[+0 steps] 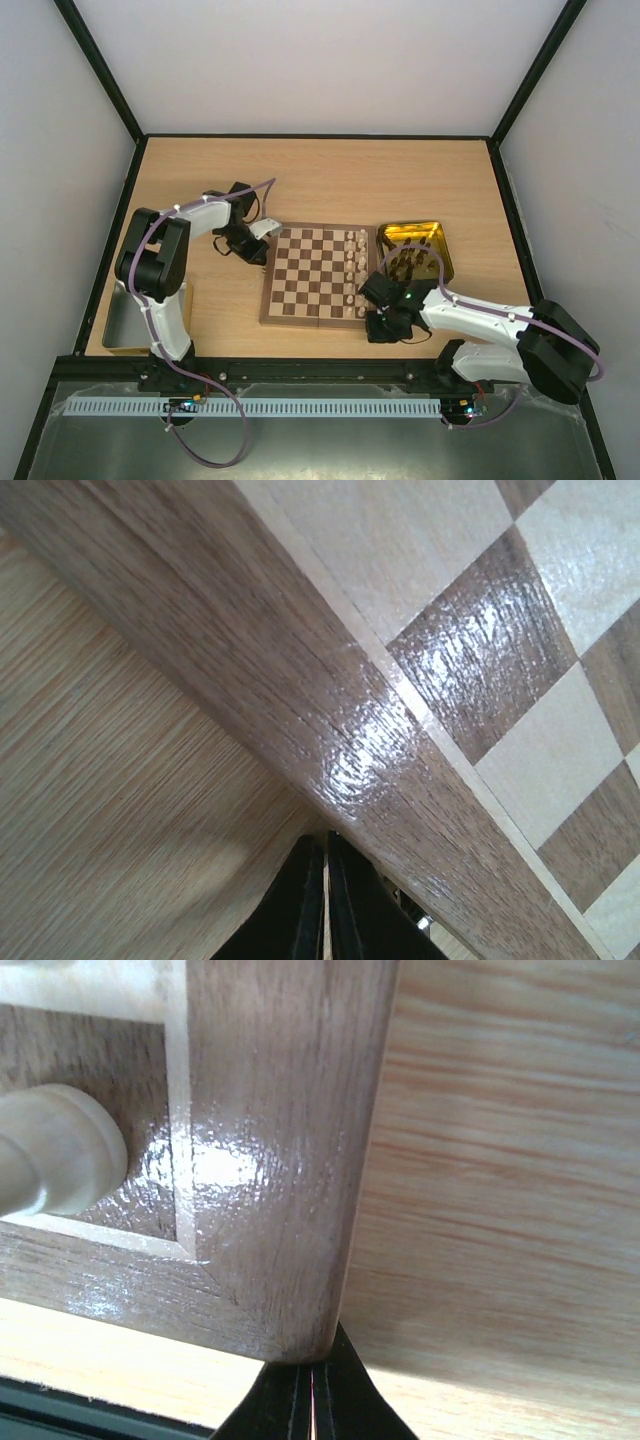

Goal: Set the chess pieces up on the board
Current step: Move the chessboard to the center of the board.

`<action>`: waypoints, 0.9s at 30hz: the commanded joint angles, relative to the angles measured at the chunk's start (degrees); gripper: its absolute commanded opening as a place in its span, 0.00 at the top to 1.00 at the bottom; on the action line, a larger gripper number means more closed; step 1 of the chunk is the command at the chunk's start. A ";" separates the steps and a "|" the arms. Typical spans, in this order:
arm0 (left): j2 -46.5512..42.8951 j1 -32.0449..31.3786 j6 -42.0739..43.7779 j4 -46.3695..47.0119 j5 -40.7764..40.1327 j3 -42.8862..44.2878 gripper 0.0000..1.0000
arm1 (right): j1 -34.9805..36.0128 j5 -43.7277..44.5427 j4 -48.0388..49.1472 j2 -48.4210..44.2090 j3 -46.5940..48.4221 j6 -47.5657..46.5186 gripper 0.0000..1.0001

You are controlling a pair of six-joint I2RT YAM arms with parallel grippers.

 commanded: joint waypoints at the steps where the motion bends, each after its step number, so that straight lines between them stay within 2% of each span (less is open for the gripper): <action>1: 0.74 0.06 0.27 -0.11 -0.35 -0.67 0.95 | -1.31 8.58 0.29 1.99 -0.33 1.41 0.98; 19: -0.72 -1.26 -0.30 -0.47 -0.05 -1.01 0.94 | -3.07 10.67 -1.86 0.79 0.10 3.60 0.98; 27: 2.40 -3.26 -1.05 -0.59 -0.67 3.40 0.94 | -3.07 11.76 -4.55 -2.34 -0.28 5.67 0.98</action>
